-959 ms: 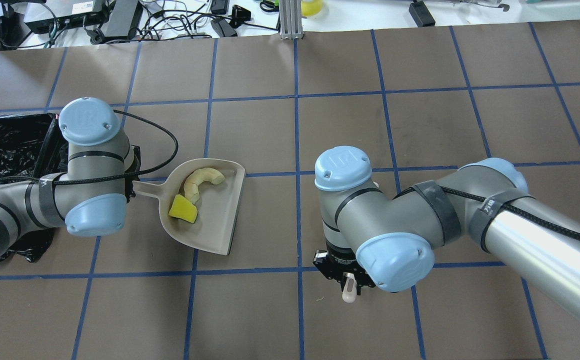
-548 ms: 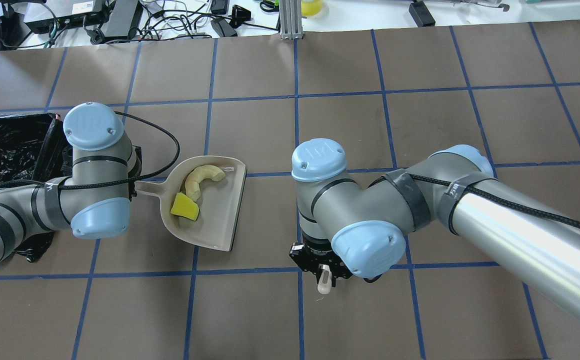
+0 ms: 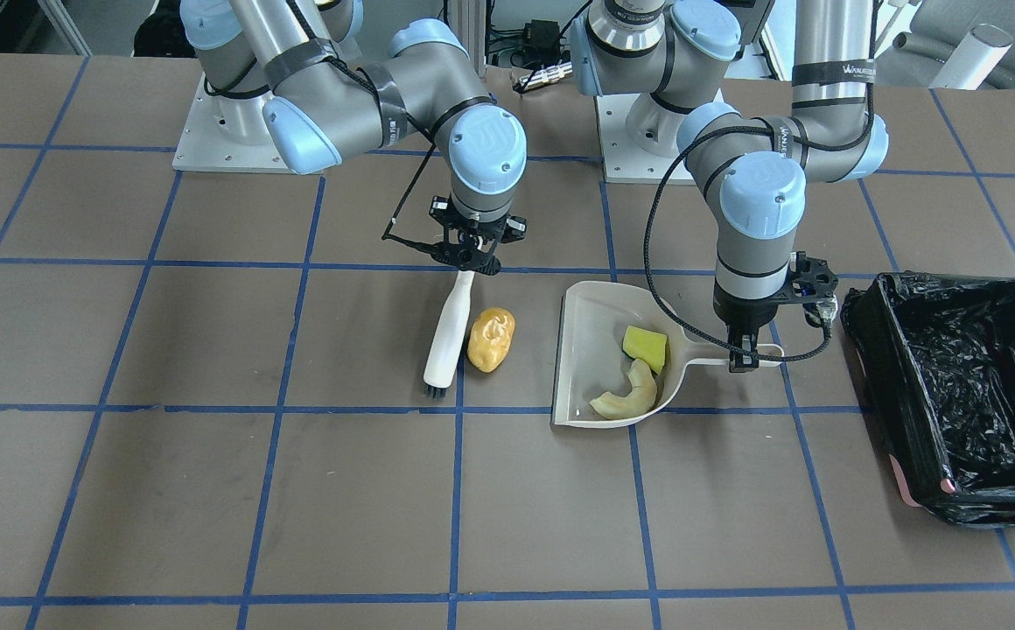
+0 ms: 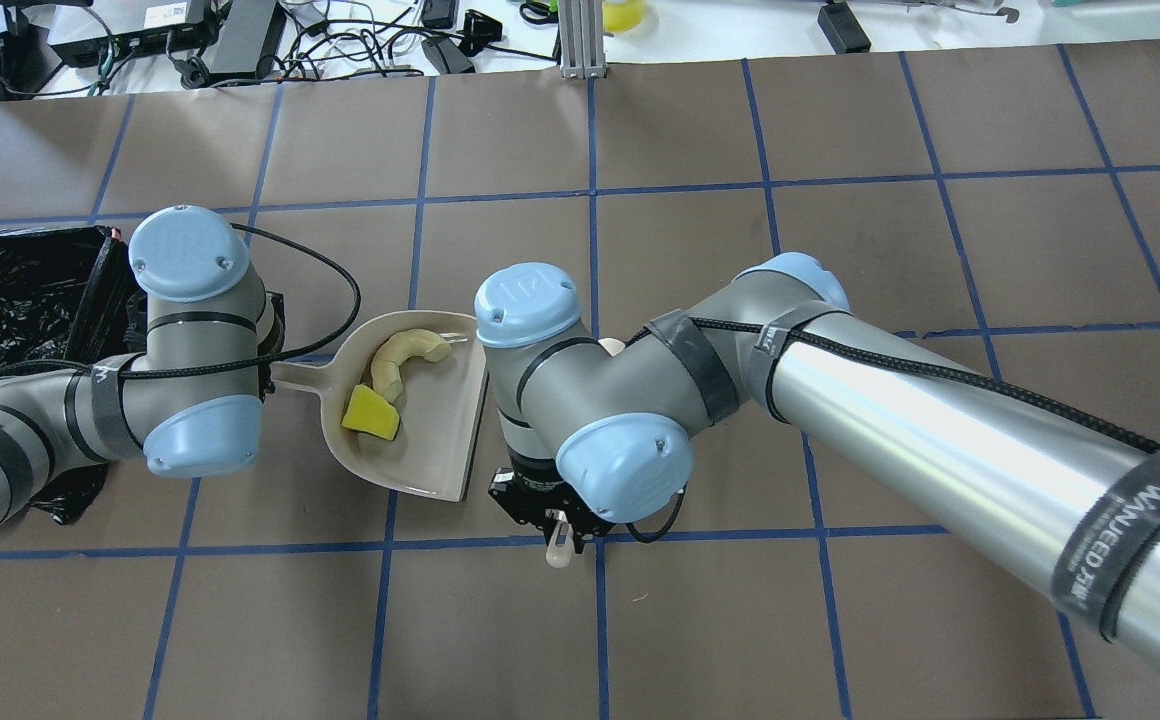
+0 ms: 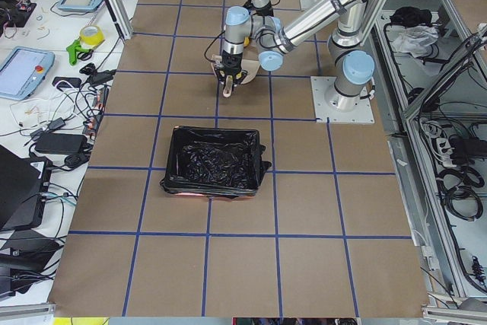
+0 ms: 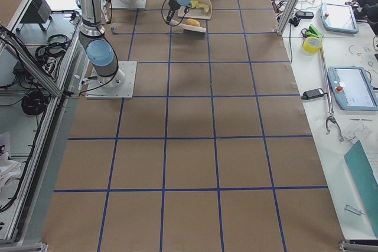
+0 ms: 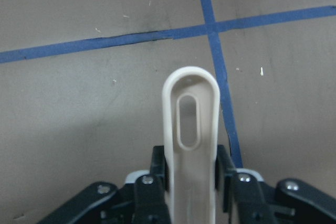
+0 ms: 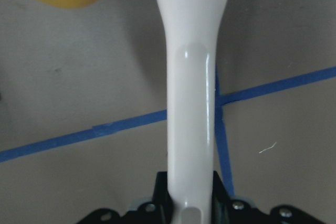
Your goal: Sweep and dump trash into bin
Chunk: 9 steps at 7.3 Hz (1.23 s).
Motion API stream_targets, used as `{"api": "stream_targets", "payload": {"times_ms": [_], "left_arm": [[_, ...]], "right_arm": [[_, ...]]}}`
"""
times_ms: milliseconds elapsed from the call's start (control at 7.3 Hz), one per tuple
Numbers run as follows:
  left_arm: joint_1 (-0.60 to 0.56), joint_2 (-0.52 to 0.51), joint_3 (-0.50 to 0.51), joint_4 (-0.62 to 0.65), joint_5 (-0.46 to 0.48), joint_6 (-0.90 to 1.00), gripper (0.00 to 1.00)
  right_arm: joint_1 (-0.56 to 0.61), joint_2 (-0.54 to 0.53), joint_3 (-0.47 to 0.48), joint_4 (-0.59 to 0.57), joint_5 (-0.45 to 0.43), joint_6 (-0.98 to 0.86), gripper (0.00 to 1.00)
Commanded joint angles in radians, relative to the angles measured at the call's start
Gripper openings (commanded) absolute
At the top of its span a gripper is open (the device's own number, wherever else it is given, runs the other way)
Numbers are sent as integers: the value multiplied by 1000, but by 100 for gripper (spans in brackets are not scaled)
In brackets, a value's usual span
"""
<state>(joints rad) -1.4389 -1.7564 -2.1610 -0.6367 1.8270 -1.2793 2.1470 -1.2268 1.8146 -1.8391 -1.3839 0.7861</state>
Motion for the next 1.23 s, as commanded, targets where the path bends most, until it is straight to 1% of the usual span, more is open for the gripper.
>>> {"api": "stream_targets", "payload": {"times_ms": [0,411,548,959,1096], "left_arm": [[0,0,3,0,0,0,0],[0,-8,6,0,0,0,0],[0,-9,7,2,-2,0,0],[0,-11,7,2,-3,0,0],[0,-9,7,2,-3,0,0]], "right_arm": [[19,41,-75,1,46,10,4],[92,176,-268,-8,80,1,3],[100,206,-312,-8,82,-10,3],[109,219,-345,-29,112,-18,3],[108,214,-345,-26,109,-24,3]]}}
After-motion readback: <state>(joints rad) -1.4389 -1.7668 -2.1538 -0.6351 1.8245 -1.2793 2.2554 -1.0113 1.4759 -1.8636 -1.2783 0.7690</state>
